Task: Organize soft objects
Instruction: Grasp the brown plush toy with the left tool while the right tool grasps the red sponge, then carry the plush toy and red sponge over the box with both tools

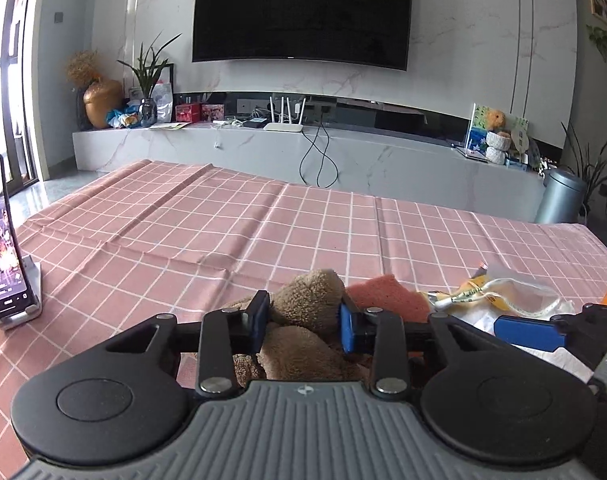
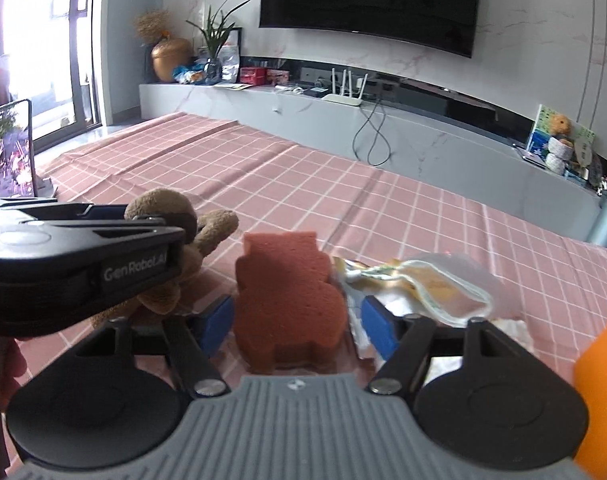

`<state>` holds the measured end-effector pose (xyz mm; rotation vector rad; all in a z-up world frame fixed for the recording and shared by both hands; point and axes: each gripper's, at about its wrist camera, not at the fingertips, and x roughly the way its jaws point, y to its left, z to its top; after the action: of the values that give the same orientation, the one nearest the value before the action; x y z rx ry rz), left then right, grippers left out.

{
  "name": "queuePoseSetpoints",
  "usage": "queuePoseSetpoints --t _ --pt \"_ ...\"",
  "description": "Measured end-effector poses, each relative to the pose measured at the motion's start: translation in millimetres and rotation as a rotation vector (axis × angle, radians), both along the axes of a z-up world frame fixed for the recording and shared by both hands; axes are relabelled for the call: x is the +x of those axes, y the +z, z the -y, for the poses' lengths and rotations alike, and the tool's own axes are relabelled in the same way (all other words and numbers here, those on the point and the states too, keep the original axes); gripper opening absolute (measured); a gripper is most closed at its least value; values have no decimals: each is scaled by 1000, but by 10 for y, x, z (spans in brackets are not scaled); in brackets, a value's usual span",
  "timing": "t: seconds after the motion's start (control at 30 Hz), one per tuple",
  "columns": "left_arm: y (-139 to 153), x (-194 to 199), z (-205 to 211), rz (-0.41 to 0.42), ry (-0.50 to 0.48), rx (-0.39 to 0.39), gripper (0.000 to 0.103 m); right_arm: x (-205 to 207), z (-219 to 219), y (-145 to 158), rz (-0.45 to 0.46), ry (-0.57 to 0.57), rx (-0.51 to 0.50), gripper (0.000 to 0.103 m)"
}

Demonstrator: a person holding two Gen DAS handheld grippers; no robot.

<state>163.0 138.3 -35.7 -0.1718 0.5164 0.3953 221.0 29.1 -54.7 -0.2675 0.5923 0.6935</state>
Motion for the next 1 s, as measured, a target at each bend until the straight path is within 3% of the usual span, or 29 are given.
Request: queuePoseSetpoints --t 0.1,0.23,0.3,0.57,0.73,0.83,1.0 --pt "-11 14 -47 -1 -3 -40 44 64 -114 -42 -24 25 -2 78" --pt "-32 52 -86 -24 14 -64 65 160 -245 -136 -52 52 -21 78" --pt "-75 67 -109 -43 24 -87 68 202 -282 -181 -65 57 -26 78" --pt "-134 91 -35 -71 14 -37 66 214 -351 -257 -1 57 -80 83" --pt "-174 106 30 -97 -10 -14 61 273 -276 -292 -20 21 -82 85" --pt "-190 107 78 -107 -18 3 59 332 -228 -349 -88 21 -63 76" --pt "-173 66 98 -102 -23 18 53 257 -171 -317 -81 17 -40 70"
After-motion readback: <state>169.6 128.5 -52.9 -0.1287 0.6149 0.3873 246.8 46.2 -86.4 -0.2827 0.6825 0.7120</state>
